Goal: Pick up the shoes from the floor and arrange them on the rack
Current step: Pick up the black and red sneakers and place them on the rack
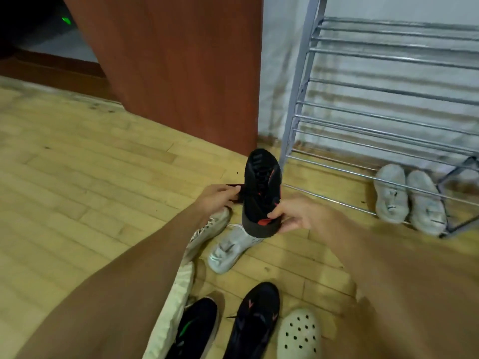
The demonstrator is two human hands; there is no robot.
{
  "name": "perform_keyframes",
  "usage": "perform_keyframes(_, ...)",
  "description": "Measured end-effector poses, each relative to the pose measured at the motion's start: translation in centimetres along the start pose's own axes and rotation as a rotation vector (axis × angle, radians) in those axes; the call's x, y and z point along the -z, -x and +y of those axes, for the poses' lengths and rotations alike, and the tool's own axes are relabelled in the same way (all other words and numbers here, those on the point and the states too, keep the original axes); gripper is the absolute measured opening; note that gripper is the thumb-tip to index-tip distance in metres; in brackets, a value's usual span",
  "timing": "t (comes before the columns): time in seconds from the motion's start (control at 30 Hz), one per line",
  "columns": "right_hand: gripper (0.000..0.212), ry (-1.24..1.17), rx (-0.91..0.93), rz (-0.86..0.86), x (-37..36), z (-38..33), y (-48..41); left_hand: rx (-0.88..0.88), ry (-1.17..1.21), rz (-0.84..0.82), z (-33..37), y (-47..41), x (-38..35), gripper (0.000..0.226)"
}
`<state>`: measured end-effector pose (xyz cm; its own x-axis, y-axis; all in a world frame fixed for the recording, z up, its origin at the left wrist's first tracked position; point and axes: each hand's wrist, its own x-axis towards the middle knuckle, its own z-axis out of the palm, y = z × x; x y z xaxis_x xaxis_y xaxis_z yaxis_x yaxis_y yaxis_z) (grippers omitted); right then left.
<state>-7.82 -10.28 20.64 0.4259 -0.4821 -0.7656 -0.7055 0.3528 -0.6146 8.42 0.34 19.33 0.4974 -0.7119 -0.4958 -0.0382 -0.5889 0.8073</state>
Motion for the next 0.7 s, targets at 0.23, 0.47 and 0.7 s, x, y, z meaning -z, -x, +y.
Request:
perform_keyframes(0.23,0.033,0.191,-0.164,0.062,0.3,5.2,-8.9,0.198,-0.332,0.184,-7.8,-9.1,-1.7,0.028)
perform_keyframes(0.47,0.029,0.123,-0.135,0.120,1.4,8.0,-15.6,0.224,-0.481,0.399,-10.2,-17.5,-1.4,0.042)
perform_keyframes(0.7,0.034,0.110,-0.157,0.038,3.1,9.5,-17.1,0.428,-0.013,0.573,-10.7,-23.0,-2.6,0.053)
